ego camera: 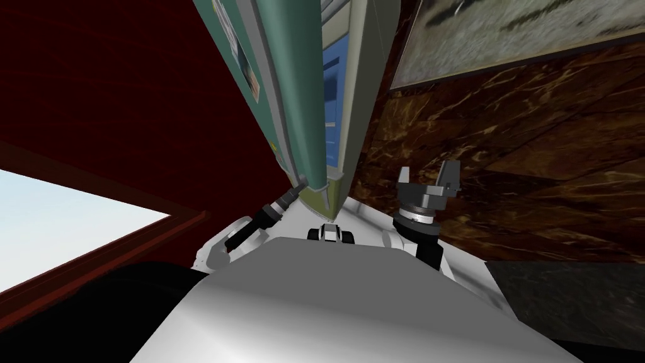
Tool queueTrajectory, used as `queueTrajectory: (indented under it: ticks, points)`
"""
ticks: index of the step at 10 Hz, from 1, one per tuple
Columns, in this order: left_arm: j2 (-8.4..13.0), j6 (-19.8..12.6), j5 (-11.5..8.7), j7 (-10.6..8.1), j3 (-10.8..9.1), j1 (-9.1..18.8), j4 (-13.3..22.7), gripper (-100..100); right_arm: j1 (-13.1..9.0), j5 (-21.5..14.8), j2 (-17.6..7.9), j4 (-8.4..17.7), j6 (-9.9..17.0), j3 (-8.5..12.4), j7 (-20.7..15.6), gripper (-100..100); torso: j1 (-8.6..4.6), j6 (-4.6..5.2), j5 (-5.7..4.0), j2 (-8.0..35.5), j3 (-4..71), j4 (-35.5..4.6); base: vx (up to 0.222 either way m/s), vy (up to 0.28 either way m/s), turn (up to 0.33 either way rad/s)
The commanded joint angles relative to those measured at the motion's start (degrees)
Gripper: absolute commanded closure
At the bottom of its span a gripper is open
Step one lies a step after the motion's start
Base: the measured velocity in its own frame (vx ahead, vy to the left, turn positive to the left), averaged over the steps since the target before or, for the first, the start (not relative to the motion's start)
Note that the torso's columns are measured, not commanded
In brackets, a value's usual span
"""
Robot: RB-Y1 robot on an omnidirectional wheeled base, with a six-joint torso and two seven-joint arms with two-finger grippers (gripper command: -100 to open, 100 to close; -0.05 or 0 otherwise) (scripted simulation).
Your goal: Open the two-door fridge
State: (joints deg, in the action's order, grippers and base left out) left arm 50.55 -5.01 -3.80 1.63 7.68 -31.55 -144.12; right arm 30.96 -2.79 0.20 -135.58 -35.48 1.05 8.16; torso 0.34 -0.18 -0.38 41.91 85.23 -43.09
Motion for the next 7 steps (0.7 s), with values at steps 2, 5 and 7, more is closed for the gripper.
queueTrajectory:
  ticks: [2, 5, 7]
  points:
    - [5.9, 5.5, -1.2, 1.2, 4.82, 1.6, -2.4, 100, 0.0, 0.0, 0.0, 0.0, 0.0, 0.0, 0.0, 0, 0.34, -0.07, 0.2, 0.1, -0.1, 0.1, 0.053, 0.182, 0.374]
    - [10.1, 8.6, -2.0, 1.6, 7.85, 1.6, -3.5, 100, 0.0, 0.0, 0.0, 0.0, 0.0, 0.0, 0.0, 0, -0.37, 0.25, 0.12, -0.1, 0.1, 0.2, 0.031, 0.123, 0.209]
    - [10.8, 9.4, -2.0, 1.6, 7.85, 1.6, -3.5, 100, 0.0, 0.0, 0.0, 0.0, 0.0, 0.0, 0.0, 0, -0.36, 0.16, 0.18, 0.0, -0.2, 0.5, 0.046, 0.09, 0.168]
